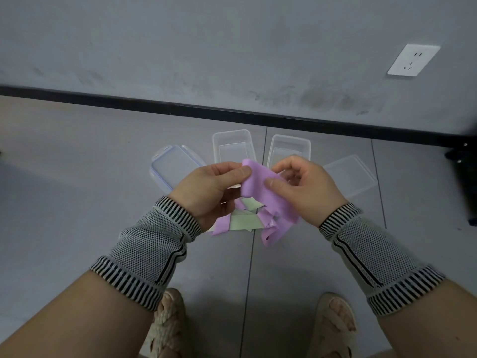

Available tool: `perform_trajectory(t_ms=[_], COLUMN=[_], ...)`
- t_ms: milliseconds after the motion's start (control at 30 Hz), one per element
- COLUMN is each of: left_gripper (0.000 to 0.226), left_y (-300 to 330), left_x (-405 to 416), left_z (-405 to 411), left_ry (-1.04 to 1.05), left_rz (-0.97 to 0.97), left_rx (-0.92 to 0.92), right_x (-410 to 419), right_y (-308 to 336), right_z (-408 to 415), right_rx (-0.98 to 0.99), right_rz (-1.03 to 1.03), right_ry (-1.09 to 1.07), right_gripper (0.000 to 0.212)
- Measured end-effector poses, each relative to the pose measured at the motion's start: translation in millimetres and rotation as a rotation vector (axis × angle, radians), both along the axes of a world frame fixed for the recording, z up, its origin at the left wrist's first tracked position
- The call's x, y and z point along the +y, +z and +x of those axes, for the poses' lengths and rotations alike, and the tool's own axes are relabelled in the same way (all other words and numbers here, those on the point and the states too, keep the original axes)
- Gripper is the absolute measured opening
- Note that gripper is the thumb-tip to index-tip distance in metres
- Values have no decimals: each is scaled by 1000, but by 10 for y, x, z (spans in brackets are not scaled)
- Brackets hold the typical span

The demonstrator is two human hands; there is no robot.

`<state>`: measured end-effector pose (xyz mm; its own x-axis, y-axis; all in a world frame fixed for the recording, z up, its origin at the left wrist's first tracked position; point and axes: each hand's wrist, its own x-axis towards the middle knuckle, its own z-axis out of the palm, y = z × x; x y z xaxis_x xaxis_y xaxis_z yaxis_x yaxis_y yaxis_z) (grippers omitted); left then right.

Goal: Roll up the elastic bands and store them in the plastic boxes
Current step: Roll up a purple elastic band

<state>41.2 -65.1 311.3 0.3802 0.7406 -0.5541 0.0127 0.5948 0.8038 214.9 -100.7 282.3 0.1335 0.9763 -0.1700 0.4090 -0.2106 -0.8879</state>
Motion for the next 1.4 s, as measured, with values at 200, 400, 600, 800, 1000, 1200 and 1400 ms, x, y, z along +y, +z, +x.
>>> perform_trajectory(t_ms=[200, 400, 600, 800, 1000, 1200, 1400], left_gripper=[6, 11, 30, 23, 15, 14, 12], left_y=[5, -23, -46, -77, -83, -64, -102], left_x=[4, -23, 114, 26, 5, 11, 19], left_z=[19, 47, -61, -15, 41, 24, 32], left_ry=[127, 160, 168, -17, 59, 33, 77], left_rz=[-66, -96, 239, 308, 284, 276, 246], left_rx=[-79, -46, 384, 231, 165, 182, 156], right_x=[-99, -83, -38, 15, 8, -6, -11], right_y=[98, -4, 99, 64, 46, 53, 74], right_z=[-179, -258, -133, -40, -47, -66, -108], right_rx=[-200, -361, 256, 580, 481, 336, 307], right_rz=[431, 565, 126, -39, -23, 39, 46], right_ry=[20, 89, -147, -161, -147, -109, -123], right_gripper=[31, 16, 8, 6, 8, 17, 31])
